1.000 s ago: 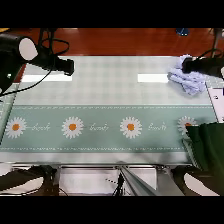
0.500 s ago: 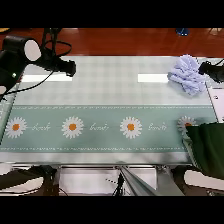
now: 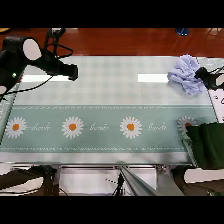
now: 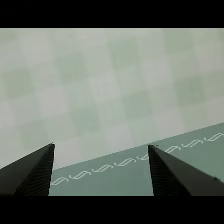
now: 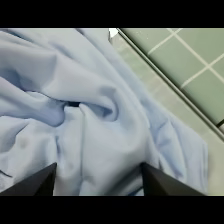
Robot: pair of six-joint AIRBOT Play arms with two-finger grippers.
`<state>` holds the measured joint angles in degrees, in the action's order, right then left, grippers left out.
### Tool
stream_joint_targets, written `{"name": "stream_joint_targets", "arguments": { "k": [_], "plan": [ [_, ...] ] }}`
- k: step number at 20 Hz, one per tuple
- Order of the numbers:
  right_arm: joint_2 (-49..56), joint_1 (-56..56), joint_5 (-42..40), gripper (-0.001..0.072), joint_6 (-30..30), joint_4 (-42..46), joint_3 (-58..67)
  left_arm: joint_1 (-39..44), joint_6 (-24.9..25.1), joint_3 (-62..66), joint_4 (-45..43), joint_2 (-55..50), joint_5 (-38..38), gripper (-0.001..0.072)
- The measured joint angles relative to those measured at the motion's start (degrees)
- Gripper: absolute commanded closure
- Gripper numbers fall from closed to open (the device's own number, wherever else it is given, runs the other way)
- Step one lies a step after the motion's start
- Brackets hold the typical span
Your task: Fold the shirts.
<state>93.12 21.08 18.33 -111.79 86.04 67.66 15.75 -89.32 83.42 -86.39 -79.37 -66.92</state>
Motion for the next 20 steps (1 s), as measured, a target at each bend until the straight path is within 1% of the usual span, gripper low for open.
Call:
{"name": "stream_joint_targets", "arguments": {
  "k": [1, 2, 3, 4, 7, 10, 12, 15, 20],
  "plan": [
    [1.03, -0.02, -0.79, 0.0141, -0.13, -1.16, 0.00, -0.02, 0.00, 0.00, 0.33, 0.00, -0.02, -0.0005],
    [2.05, -0.17, -1.60, 0.0362, -0.13, -2.21, 0.00, 0.00, 0.00, 0.00, 0.48, 0.00, -0.07, -0.0006],
    [2.82, -0.39, -1.86, 0.0663, -0.13, -3.08, 0.00, 0.00, 0.00, 0.00, 0.66, 0.00, -0.09, -0.0005],
    [3.43, -0.74, -2.14, 0.0685, -0.20, -3.93, 0.00, -0.02, 0.02, 0.00, 0.79, 0.00, -0.13, -0.0006],
    [2.69, -2.14, -2.56, 0.0685, -0.13, -5.35, -0.02, -0.02, 0.13, 0.13, 1.05, 0.04, -0.39, -0.0004],
    [-3.54, -3.98, -2.89, 0.0686, 2.82, -5.97, -0.04, -0.02, 0.13, 2.29, 1.16, 0.20, -2.10, -0.0005],
    [-10.51, -5.73, -3.08, 0.0686, 5.86, -6.19, -0.02, -0.02, 0.13, 5.64, 1.18, 0.55, -4.13, -0.0005],
    [-23.69, -9.86, -2.73, 0.0686, 10.01, -6.38, -0.02, -0.02, 0.11, 12.90, 1.44, 2.10, -7.48, -0.0005],
    [-45.86, -19.32, 0.11, 0.0687, 12.74, -6.88, 0.00, -0.02, 0.11, 23.74, 3.78, 9.27, -10.43, -0.0005]
  ]
}}
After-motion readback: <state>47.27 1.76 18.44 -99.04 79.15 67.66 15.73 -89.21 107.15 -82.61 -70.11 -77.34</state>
